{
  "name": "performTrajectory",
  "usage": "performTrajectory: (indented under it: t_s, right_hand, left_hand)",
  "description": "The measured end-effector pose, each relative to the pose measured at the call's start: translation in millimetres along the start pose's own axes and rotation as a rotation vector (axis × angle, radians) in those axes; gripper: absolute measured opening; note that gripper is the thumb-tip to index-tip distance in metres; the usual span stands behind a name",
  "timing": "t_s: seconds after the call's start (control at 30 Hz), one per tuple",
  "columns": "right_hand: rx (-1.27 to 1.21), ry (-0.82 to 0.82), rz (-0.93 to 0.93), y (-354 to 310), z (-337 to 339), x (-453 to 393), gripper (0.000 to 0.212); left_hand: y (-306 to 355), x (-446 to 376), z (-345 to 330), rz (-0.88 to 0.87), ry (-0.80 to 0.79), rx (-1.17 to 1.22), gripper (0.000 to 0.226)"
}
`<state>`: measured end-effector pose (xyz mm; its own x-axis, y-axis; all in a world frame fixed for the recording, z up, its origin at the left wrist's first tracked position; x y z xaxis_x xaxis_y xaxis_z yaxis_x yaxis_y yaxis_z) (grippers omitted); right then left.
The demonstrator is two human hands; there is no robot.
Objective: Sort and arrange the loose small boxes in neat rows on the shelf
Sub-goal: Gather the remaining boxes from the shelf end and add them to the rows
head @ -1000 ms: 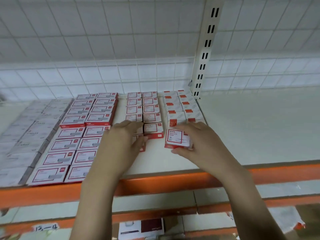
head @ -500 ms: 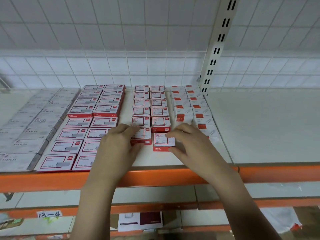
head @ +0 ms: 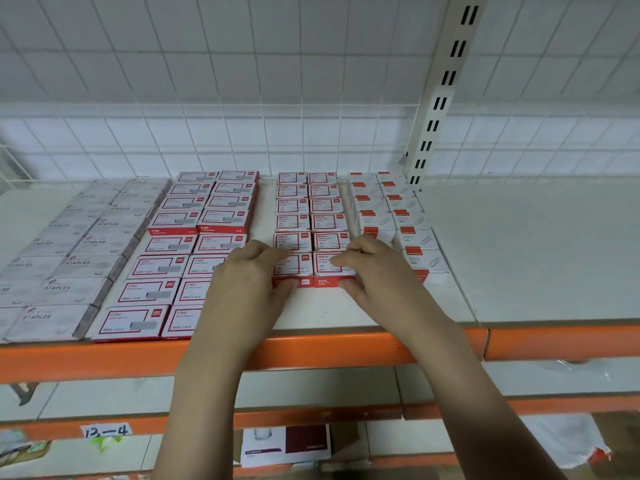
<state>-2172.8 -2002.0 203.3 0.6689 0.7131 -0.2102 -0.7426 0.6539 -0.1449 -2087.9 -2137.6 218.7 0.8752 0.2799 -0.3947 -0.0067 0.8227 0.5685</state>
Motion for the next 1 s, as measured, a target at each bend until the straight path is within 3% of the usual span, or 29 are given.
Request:
performTrajectory:
  t_s: [0.2,0.53,1.0]
  right_hand:
    - [-0.017,0.006,-0.026,2,15,10,0.044]
    - [0.058,0.114,-0.257,60,45,49,0.039]
    - [0.151,0.115,-0.435,229,88,153,0.043]
  left_hand:
    - [5,-3,-5,-0.001,-0.055,0.03,0.046]
    - [38,-24,-32,-0.114,-0.134,0.018,0.037]
    - [181,-38,-153,-0.174,-0.319,-0.046,0.044]
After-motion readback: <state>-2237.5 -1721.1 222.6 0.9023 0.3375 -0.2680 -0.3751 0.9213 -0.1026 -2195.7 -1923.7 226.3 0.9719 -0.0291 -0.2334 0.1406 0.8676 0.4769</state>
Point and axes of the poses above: each hand's wrist, its own x-axis away from the middle knuckle, its own z-axis out of the back of the hand, y = z × x, the point moved 6 cm from there along -x, towards the middle knuckle, and after that the axes turned 11 degrees about x, right-handed, at the moved point
